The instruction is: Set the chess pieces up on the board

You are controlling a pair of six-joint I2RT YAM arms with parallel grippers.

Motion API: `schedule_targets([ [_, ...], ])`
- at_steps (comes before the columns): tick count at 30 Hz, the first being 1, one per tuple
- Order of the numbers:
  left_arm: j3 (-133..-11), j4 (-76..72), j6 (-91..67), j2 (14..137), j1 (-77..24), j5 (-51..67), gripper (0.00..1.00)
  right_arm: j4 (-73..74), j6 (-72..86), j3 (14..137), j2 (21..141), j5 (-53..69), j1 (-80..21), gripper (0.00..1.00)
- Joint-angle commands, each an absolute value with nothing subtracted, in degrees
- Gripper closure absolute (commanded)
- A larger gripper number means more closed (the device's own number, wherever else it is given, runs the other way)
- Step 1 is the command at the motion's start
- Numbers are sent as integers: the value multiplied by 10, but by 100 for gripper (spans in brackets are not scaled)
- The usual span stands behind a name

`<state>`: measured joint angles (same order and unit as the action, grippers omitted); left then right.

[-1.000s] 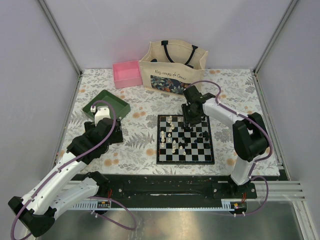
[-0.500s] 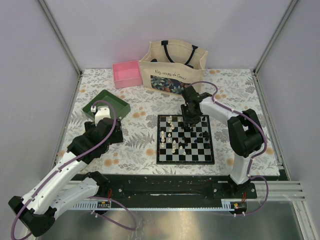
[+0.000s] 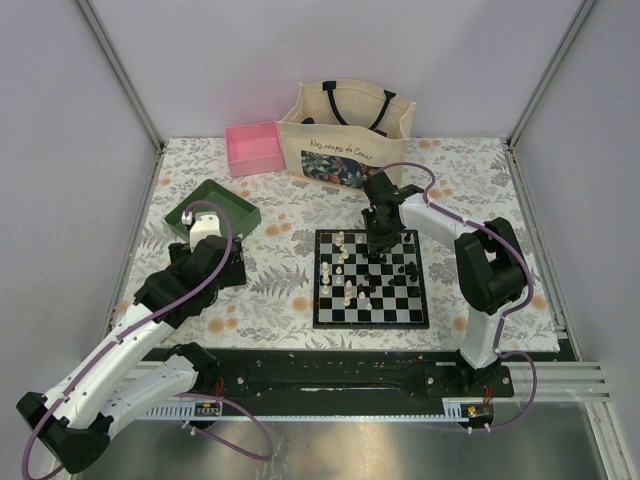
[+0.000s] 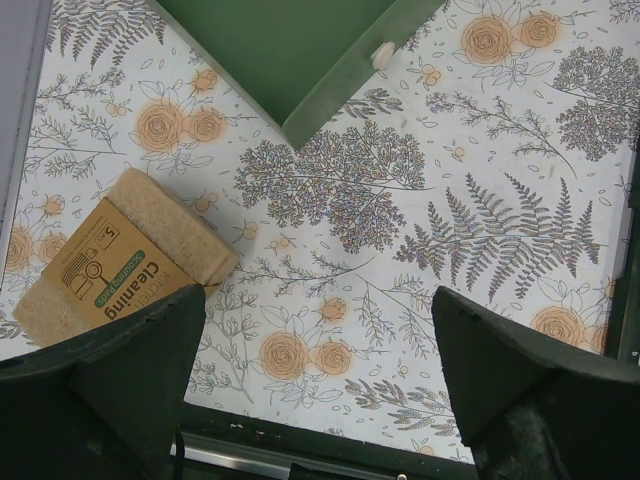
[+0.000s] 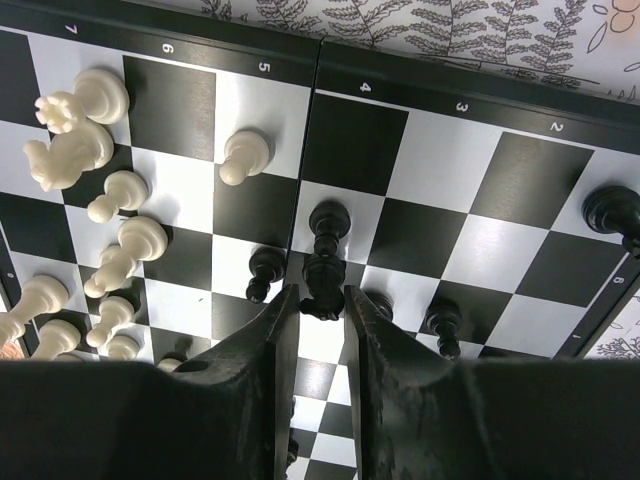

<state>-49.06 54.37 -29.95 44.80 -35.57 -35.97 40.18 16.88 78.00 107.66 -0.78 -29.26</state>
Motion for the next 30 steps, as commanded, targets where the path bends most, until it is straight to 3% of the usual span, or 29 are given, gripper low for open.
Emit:
schedule_targets([
  [1,-510,528,-292,446,-353,-356,1,405,166,793,1063,12,-298,69],
  [18,-510,529,-293,446,-352,-355,1,425,163,811,1032,-71,-292,73],
  [30,-510,529,-292,439,-352,-353,1,423,162,788,1009,-73,-227,73],
])
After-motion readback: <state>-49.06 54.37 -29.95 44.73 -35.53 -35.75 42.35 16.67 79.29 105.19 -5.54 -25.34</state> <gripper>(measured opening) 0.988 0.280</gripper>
